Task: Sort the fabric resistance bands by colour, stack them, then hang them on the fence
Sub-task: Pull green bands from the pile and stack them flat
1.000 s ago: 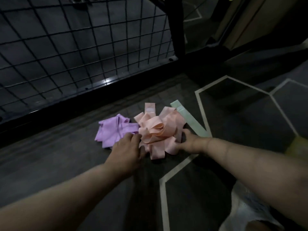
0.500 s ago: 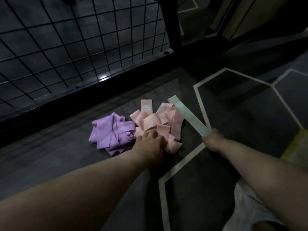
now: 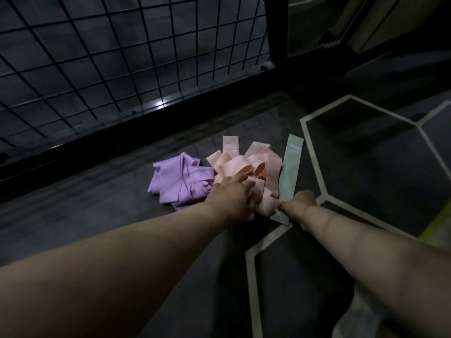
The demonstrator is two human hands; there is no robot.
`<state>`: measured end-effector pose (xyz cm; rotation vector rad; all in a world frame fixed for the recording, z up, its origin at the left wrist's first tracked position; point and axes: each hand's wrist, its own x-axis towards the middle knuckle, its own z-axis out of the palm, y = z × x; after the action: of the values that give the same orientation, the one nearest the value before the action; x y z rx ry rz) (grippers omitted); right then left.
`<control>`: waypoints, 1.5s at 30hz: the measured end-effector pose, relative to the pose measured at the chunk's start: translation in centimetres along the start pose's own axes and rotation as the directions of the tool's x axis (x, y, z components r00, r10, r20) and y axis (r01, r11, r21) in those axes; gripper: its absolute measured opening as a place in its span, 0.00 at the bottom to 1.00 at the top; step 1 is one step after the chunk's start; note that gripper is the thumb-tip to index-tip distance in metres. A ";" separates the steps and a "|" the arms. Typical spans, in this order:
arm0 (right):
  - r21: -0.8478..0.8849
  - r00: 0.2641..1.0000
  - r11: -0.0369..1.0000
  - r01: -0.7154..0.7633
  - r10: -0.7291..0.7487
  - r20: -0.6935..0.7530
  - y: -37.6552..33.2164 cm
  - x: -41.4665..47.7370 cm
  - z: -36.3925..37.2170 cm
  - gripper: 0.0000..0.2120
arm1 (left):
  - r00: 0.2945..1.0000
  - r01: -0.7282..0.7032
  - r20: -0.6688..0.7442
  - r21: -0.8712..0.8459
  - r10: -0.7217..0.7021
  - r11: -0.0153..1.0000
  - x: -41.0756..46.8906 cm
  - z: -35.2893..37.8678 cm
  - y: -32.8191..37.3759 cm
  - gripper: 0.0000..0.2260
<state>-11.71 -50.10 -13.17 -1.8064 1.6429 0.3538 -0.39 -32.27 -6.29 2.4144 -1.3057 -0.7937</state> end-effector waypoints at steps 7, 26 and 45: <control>0.093 0.982 0.978 0.186 -0.182 -0.048 -1.3 -1.2 -0.5 0.12 | 0.999 -0.011 0.039 0.017 0.011 1.000 -0.4 0.7 -0.9 0.19; 0.825 0.837 0.467 -0.318 -0.270 0.476 -6.3 -7.7 -3.2 0.13 | 0.936 0.270 0.120 -0.850 -0.332 0.452 -2.0 -0.5 -0.8 0.10; 0.870 0.931 0.479 -0.115 -0.253 0.262 -5.7 -3.1 -6.0 0.18 | 0.865 0.435 0.263 -0.818 -0.426 0.377 -5.1 0.3 -5.8 0.08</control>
<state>-8.18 -51.53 -5.20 -0.9047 1.1128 -0.2073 1.16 -24.83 -7.68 1.8243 -0.0570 -1.2125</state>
